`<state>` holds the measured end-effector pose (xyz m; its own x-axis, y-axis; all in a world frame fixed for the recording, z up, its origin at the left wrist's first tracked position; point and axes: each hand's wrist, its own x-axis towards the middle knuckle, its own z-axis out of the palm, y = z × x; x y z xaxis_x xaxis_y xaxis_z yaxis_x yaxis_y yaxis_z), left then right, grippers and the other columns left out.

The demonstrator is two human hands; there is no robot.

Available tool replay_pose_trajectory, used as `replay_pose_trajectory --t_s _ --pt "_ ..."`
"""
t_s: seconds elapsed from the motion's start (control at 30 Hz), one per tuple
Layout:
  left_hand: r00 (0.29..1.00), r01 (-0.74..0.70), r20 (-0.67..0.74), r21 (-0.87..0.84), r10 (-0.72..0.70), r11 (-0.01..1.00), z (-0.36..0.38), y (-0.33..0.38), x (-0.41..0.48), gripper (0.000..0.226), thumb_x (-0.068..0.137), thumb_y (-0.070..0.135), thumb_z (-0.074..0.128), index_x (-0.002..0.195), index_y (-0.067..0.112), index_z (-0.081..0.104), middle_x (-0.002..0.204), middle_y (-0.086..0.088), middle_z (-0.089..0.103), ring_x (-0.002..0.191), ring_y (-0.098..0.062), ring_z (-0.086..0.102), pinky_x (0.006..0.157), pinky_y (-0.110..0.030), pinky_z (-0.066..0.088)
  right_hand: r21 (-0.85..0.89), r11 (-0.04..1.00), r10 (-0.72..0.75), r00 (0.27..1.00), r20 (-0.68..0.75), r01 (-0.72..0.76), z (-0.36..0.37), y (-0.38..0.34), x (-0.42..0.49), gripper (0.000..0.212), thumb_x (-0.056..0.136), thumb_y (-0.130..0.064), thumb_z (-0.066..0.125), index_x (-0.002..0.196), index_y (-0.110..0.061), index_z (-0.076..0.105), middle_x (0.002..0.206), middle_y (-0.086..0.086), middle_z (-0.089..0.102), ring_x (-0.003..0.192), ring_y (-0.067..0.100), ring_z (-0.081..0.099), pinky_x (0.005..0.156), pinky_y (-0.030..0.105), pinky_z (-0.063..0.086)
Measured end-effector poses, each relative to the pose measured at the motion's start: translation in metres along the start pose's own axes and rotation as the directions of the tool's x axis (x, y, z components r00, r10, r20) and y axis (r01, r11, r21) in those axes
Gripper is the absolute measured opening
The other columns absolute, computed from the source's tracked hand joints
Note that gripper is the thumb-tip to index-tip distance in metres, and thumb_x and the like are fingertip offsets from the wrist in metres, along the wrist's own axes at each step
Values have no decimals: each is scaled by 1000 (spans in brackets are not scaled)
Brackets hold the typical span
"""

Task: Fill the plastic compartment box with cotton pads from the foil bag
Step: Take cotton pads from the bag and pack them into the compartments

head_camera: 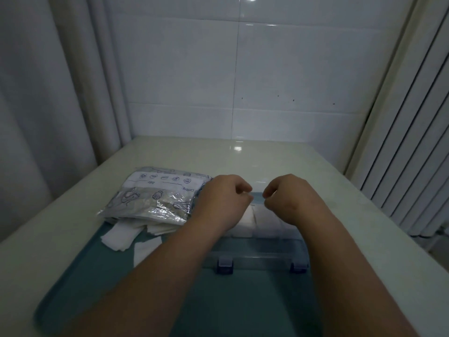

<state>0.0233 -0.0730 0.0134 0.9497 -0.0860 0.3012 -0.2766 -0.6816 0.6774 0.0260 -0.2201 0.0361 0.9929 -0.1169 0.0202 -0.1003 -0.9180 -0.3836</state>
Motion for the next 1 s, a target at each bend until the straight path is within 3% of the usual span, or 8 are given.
replay_pose_trajectory --t_s 0.17,0.33,0.47,0.57,0.73,0.8,0.9,1.0 --pt "999 -14 -32 22 15 1000 -27 -12 -8 18 87 31 68 104 28 72 100 12 67 90 -5 61 83 -28 50 0 997 -77 997 31 77 8 -20 -8 34 92 -17 56 124 -18 65 124 5 63 109 22 59 95 33 50" --pt "995 17 -102 -23 -19 1000 -51 -31 -12 8 85 30 70 92 30 73 88 17 68 79 2 59 73 -24 48 70 979 -183 980 -81 189 22 -36 -19 24 92 -21 57 114 -23 68 115 0 67 97 15 60 86 28 51" --pt "986 27 -161 -54 -35 998 -70 -48 -16 2 83 28 71 84 29 73 78 18 67 70 4 57 68 -22 47 100 963 -243 966 -87 252 31 -47 -25 24 93 -25 57 114 -25 67 112 -2 67 93 14 59 81 25 47" --pt "975 49 -215 -57 -60 997 -81 -64 -19 4 81 24 71 82 28 73 76 17 67 69 3 57 68 -22 44 113 952 -275 956 -99 286 35 -53 -29 22 91 -29 59 111 -26 68 105 -5 67 86 11 56 76 23 43" --pt "912 203 -350 -65 -213 977 -104 -95 -15 6 82 22 67 82 26 72 81 13 68 81 -11 63 73 -26 45 163 929 -321 943 -85 331 43 -63 -35 17 93 -31 55 102 -28 69 101 -7 70 89 13 63 81 31 52" --pt "883 276 -376 -70 -281 959 -110 -112 -11 10 83 25 65 92 27 71 96 4 70 95 -19 63 82 -31 47 175 913 -366 929 -50 368 49 -67 -36 21 95 -29 51 109 -29 67 108 -5 70 92 15 63 84 32 52" --pt "842 398 -394 -5 -367 917 -113 -134 -7 44 85 34 63 127 24 58 129 -11 58 119 -31 53 101 -40 42 165 892 -433 900 48 421 58 -72 -37 25 98 -31 44 120 -34 54 117 -2 66 98 19 62 85 34 51" --pt "819 500 -295 -54 -492 864 -112 -147 -5 61 88 44 58 142 20 42 141 -14 51 126 -33 49 105 -41 40 35 880 -475 874 106 474 66 -78 -35 24 100 -40 37 122 -39 45 119 3 64 101 23 59 85 37 50"
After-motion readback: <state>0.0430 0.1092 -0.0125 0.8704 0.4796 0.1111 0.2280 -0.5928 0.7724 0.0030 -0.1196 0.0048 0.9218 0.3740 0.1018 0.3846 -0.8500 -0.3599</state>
